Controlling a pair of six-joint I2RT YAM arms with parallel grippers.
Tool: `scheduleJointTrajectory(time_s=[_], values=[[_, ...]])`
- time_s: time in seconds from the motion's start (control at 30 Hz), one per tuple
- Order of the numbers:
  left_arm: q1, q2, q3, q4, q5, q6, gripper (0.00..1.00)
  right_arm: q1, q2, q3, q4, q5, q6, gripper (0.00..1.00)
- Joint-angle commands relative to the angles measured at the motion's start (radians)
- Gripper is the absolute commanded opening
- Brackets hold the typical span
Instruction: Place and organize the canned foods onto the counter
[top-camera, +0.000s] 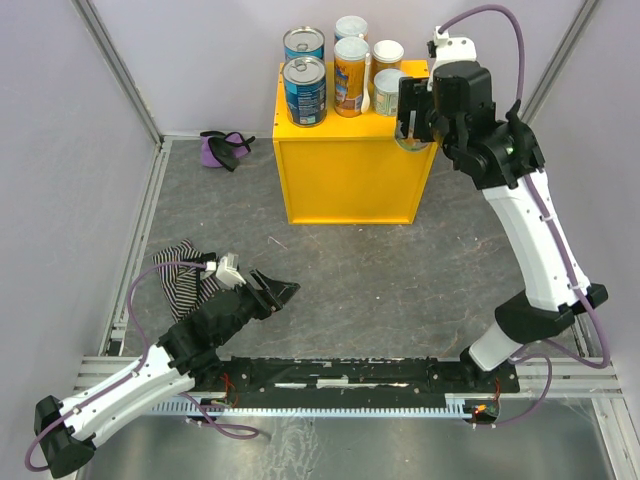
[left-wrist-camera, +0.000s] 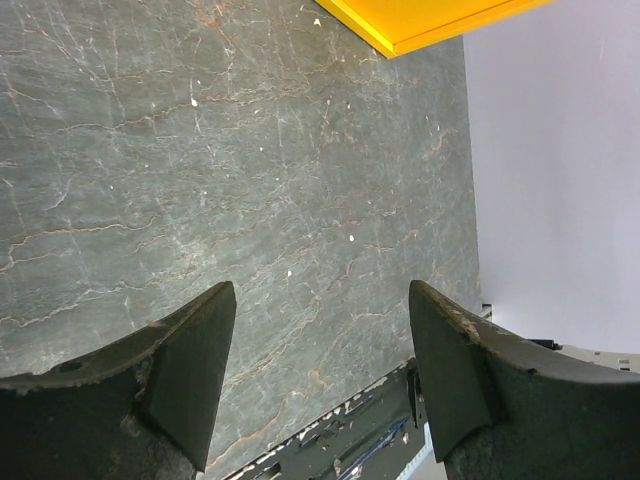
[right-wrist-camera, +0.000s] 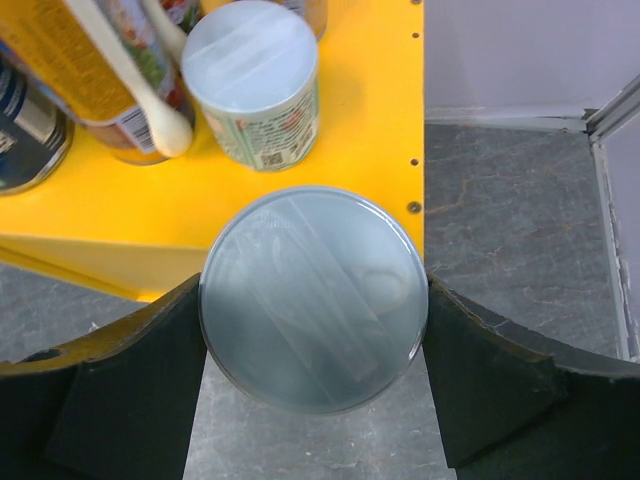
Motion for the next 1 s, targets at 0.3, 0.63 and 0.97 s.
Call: scheduleJointTrajectory(time_s=[0.3,0.63,0.97], values=[[0.005,0.070,0.044,0.060,-0.037,0.049,0.76,-0.136,0.087,0.175,0.110,-0.063,-0.008,0.01],[0.005,0.121,0.062,0.076,-0.029,0.069,0.76,-0.184,0.164,0.238,0.126,-0.077,-0.016,0.01],[0.006,0.112,0.064,0.058,-0.022,0.079,0.77,-0.225,0.212,0.249,0.184,-0.093,-0.013,0.01]])
